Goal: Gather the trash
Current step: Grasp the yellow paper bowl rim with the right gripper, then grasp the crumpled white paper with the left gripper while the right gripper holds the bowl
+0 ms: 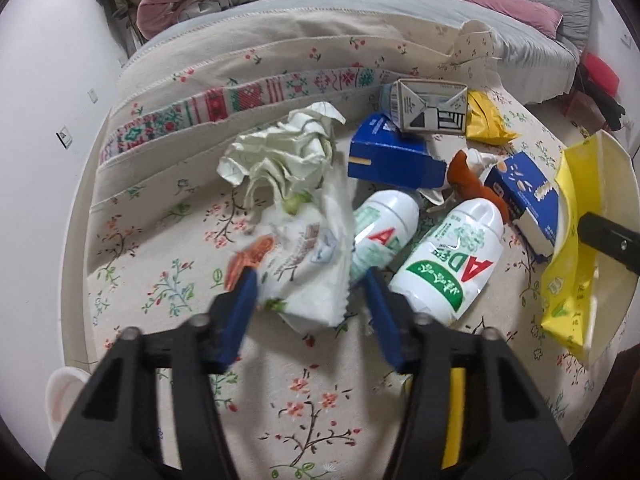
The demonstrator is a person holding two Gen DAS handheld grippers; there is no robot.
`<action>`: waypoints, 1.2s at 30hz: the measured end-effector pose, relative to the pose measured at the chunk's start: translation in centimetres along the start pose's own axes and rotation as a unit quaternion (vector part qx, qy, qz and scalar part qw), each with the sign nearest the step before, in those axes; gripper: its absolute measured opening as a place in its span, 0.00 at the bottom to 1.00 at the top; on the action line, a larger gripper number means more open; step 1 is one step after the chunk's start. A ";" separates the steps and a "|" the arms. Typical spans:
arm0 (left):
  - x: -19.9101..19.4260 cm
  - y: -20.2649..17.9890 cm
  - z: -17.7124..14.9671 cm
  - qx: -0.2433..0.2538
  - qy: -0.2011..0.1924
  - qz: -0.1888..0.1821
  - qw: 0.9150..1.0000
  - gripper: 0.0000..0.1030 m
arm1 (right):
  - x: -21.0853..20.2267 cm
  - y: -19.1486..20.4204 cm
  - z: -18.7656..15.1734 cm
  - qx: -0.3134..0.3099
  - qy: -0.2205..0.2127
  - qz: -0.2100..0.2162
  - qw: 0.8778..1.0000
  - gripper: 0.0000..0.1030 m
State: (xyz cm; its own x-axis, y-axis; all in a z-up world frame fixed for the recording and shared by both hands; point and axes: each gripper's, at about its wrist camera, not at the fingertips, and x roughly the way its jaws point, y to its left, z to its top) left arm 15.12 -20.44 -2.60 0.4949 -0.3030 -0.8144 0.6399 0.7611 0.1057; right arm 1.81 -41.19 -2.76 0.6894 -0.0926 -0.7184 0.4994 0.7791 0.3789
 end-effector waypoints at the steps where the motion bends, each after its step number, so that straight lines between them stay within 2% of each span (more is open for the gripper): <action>1: -0.2 0.2 0.0 -0.004 -0.002 -0.005 1.000 0.42 | -0.1 -0.1 -0.1 0.002 0.001 -0.001 1.000 0.49; 6: -1.0 0.7 -0.1 -0.018 -0.010 -0.019 1.000 0.36 | -0.5 -0.4 -0.4 0.003 -0.001 -0.003 1.000 0.49; 8: -1.4 0.9 -0.3 -0.021 -0.016 -0.020 0.999 0.26 | -0.8 -0.3 -0.5 0.002 -0.004 -0.003 1.000 0.49; 14: -3.8 1.7 -1.0 -0.044 -0.034 -0.025 0.998 0.22 | -1.8 0.0 -0.9 -0.004 -0.011 0.002 1.000 0.49; 19: -5.3 2.6 -1.6 -0.068 -0.042 -0.029 0.996 0.09 | -2.5 0.6 -1.2 -0.014 -0.015 0.008 1.000 0.49; 31: -8.8 5.7 -4.7 -0.125 -0.062 -0.040 0.989 0.08 | -3.7 3.2 -2.1 -0.043 -0.024 0.023 0.999 0.49; 36: -10.3 7.1 -6.4 -0.146 -0.068 -0.033 0.986 0.08 | -3.7 5.1 -2.6 -0.060 -0.023 0.033 0.997 0.49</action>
State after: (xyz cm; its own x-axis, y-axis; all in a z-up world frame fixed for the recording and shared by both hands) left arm 10.77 -8.22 2.91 0.5449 -0.4168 -0.7276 0.4867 0.8638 -0.1303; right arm 0.42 -35.30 0.35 0.7437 -0.0646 -0.6653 0.3872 0.8530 0.3500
